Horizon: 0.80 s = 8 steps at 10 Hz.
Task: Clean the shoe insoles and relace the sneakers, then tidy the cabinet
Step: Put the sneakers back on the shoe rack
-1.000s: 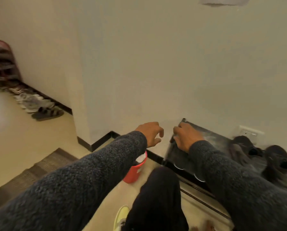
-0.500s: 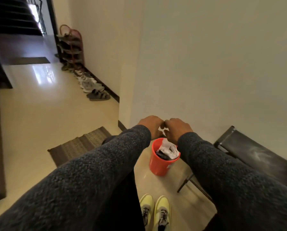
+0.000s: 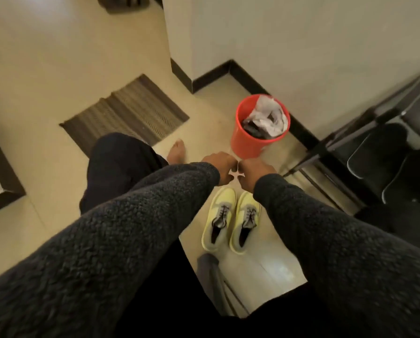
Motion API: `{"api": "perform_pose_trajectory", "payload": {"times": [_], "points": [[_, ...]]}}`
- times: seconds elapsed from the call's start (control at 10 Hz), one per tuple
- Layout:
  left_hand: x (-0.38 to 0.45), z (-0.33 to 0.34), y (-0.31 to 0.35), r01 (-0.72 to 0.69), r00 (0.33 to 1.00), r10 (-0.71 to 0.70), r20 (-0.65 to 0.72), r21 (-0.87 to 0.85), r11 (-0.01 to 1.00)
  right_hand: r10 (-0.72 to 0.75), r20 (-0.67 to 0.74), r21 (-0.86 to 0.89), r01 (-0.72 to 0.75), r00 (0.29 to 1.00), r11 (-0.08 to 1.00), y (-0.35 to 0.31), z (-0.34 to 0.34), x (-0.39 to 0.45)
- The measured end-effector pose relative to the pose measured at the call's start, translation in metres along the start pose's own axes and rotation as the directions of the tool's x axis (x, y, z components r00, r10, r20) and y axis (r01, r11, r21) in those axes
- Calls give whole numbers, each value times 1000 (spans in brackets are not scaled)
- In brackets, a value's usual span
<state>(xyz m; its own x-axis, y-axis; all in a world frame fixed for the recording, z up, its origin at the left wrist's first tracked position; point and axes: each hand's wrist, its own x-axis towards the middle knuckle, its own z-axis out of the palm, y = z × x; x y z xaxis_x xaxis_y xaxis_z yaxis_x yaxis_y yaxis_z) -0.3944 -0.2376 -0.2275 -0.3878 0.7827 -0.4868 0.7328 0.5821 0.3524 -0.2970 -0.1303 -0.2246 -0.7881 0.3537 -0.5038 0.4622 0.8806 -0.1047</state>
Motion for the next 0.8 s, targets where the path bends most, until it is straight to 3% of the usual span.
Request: {"api": "perform_pose_trajectory", "payload": {"times": [0.1, 0.3, 0.5, 0.6, 0.8], "points": [[24, 64, 2, 53, 985, -49, 168, -18, 998, 127, 204, 41, -138, 971, 990, 23, 62, 9], [15, 201, 5, 199, 850, -184, 493, 23, 980, 151, 591, 162, -299, 793, 940, 39, 196, -6], [1, 258, -1, 73, 647, -165, 744, 154, 985, 6, 737, 164, -187, 676, 969, 47, 276, -33], [8, 287, -16, 64, 622, -141, 770, 130, 989, -5, 765, 138, -156, 645, 978, 53, 292, -30], [16, 264, -9, 113, 644, -160, 748, 113, 987, -7, 742, 124, -126, 670, 984, 57, 281, -22]]}}
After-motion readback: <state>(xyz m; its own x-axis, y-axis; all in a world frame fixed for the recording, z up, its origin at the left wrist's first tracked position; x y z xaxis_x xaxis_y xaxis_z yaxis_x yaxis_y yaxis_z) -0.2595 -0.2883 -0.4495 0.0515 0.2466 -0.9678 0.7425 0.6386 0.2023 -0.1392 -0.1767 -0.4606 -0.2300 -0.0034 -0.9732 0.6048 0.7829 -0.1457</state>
